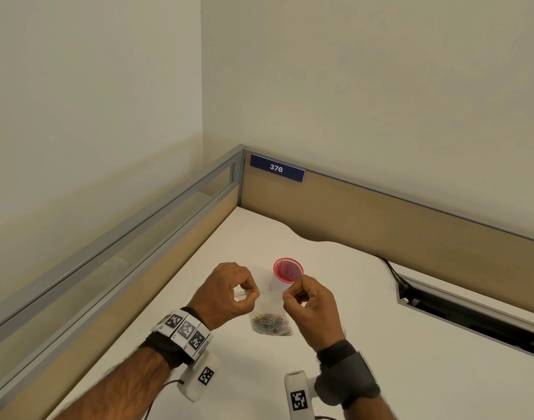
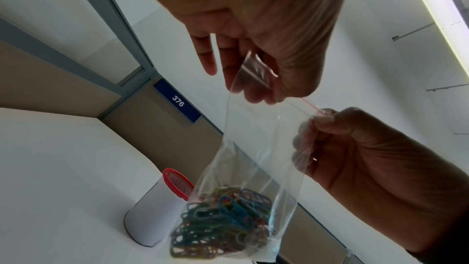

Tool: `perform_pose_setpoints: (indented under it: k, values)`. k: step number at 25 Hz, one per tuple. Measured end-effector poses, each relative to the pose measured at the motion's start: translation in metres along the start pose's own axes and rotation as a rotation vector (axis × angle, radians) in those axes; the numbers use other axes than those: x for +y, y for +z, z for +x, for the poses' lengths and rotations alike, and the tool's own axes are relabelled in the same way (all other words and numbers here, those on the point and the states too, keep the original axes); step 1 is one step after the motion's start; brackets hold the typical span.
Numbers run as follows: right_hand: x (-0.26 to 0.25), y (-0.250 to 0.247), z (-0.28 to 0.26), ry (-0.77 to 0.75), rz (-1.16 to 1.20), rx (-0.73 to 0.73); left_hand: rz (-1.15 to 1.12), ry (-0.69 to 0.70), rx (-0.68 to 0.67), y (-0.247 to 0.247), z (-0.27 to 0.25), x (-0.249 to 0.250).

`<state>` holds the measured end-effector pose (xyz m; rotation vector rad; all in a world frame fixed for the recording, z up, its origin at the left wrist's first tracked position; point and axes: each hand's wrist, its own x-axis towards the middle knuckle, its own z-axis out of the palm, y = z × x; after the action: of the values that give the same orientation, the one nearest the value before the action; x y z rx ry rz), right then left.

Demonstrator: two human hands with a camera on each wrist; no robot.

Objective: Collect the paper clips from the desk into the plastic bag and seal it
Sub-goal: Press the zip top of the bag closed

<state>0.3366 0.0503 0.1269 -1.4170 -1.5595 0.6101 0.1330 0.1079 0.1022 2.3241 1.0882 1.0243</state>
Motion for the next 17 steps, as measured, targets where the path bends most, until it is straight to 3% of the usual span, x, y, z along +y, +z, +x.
perform_pose_setpoints:
  k: [10,17]
  values:
    - [0.012,-0.006,0.002,0.008,0.042,0.033,-0.050,-0.070,0.015,-0.011,-0.010,-0.012]
    - [0.018,-0.006,0.004,0.049,0.057,-0.013,-0.380,-0.232,0.117,-0.004,-0.015,-0.007]
